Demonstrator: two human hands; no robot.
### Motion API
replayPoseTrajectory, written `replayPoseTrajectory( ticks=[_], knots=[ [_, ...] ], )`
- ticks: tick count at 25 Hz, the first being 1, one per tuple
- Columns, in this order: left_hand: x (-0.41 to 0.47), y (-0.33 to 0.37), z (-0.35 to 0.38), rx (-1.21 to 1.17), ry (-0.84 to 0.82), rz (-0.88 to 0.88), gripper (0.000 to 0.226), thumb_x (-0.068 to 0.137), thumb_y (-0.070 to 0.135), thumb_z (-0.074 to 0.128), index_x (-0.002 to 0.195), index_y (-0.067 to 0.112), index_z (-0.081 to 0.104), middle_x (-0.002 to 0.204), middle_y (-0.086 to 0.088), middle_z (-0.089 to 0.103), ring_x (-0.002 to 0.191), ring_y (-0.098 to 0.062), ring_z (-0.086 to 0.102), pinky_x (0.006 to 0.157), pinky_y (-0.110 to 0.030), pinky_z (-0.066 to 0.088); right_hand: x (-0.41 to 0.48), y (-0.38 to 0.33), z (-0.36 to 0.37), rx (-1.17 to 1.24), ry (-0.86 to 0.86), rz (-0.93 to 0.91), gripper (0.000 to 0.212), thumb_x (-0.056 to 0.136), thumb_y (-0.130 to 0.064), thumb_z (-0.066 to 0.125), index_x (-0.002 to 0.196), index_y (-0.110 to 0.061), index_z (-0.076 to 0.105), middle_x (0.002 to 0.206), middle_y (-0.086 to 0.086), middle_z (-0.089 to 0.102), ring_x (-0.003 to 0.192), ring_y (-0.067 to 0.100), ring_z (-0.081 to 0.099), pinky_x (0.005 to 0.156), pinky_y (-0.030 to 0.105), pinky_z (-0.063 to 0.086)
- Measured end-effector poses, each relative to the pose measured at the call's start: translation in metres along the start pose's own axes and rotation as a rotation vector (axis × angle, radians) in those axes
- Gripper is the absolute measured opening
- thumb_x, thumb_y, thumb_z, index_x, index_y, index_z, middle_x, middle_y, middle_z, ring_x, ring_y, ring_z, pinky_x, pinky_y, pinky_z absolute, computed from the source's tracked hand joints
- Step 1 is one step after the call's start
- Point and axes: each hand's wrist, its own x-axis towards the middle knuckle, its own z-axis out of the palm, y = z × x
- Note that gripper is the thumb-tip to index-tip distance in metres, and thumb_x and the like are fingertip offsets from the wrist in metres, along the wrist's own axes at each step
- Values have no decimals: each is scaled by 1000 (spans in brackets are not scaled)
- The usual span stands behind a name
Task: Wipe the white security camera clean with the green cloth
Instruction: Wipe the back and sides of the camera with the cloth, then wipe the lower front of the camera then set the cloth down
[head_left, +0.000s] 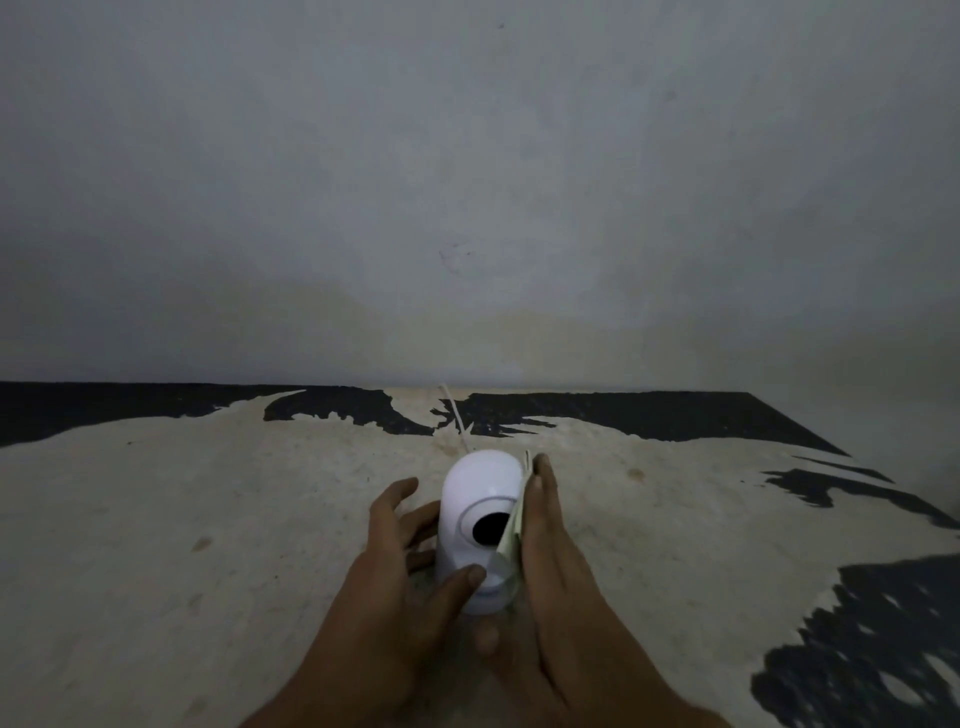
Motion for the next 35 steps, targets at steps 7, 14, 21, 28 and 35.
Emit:
replayPoseTrajectory(
  ticks=[7,14,21,28,35],
  knots=[
    [3,-9,3,-73,1,5,94,53,37,70,129,36,16,127,4,49,117,-20,50,102,-46,43,-8,-12,-19,-262,73,-201,80,91,-67,28,150,-15,19,160,4,7,148,26,3,114,48,16],
    [3,-11,4,-29,4,-2,88,54,42,69,124,43,16,119,16,43,111,-13,48,100,-34,40,-10,-7,-11,444,-3,165,104,72,-83,38,146,-27,-8,154,-14,-2,145,4,3,115,18,2],
    [2,-14,5,68,43,38,82,69,26,72,127,39,15,132,6,48,100,-5,49,92,-26,40,-16,-19,-19,228,67,154,61,101,-43,26,148,-6,13,149,5,34,118,-3,51,93,-10,22],
    [1,-14,5,85,40,66,81,72,24,70,132,32,16,137,3,46,105,-7,49,91,-24,40,-15,2,-20,309,304,196,25,87,-23,60,109,-19,70,96,-3,75,85,7,64,71,14,54],
    [0,-14,4,84,26,54,83,68,29,71,130,36,17,136,5,45,106,-10,51,98,-35,44,-11,5,-23,411,306,335,29,79,-23,76,107,-26,71,94,-15,73,86,-1,65,69,16,55]
  ],
)
